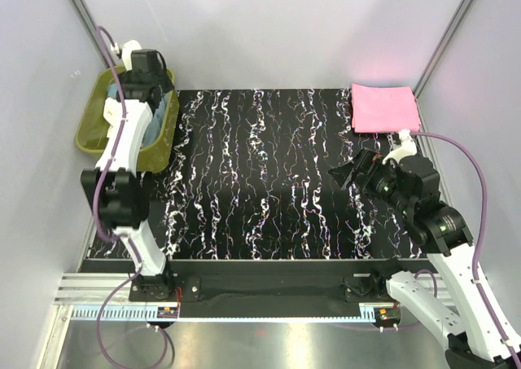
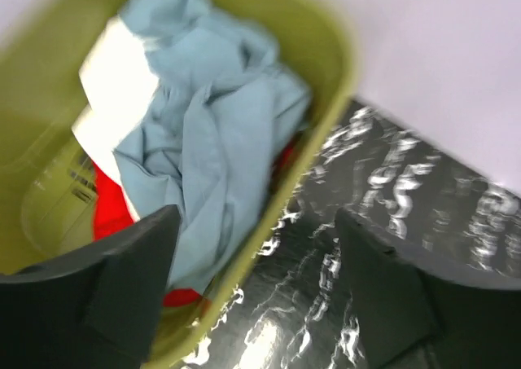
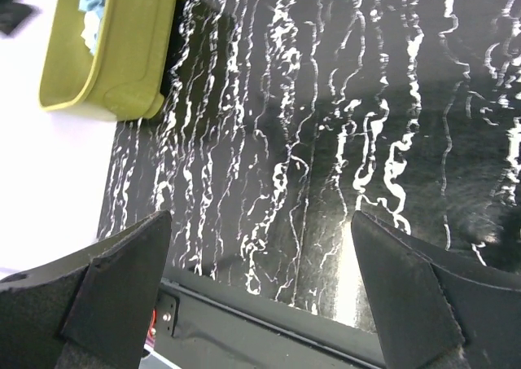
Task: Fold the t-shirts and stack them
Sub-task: Grab the tshirt from the pile
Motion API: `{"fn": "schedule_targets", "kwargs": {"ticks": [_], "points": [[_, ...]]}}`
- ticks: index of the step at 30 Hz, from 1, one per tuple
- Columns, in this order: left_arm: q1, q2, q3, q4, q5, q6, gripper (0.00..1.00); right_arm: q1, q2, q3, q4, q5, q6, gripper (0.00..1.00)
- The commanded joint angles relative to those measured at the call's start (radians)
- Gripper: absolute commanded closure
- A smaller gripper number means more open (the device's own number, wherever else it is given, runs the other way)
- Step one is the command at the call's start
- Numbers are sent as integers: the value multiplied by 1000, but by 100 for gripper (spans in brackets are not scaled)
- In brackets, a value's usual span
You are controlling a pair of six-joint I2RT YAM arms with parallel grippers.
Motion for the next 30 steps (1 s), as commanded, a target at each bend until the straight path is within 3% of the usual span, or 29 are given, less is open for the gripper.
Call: {"fn": "schedule_targets", "kwargs": {"ticks": [1, 5, 13, 18, 23, 25, 26, 29, 30], "points": [[92, 114, 111, -36, 141, -106, 23, 7, 17, -7, 74, -69, -27, 0], [170, 174, 119, -27, 186, -128, 26, 7, 59, -14, 57, -78, -44, 0], [163, 230, 55, 9, 168, -71, 32, 6, 125, 31, 78, -83, -36, 0], [163, 207, -76, 153, 203, -90, 33, 6, 162, 69, 80, -80, -53, 0], [161, 231, -65, 133, 171, -108, 44, 6, 168, 74, 80, -72, -61, 0], [161, 233, -48, 128, 180, -102, 55, 7, 168, 75, 77, -74, -59, 0], [161, 228, -42, 122, 186, -99, 75, 6, 168, 78, 72, -74, -59, 0], [146, 176, -36, 128, 224, -85, 100, 7, 164, 86, 75, -75, -64, 0], [135, 132, -35, 130, 221, -70, 100, 6, 162, 88, 78, -74, -65, 0]]}}
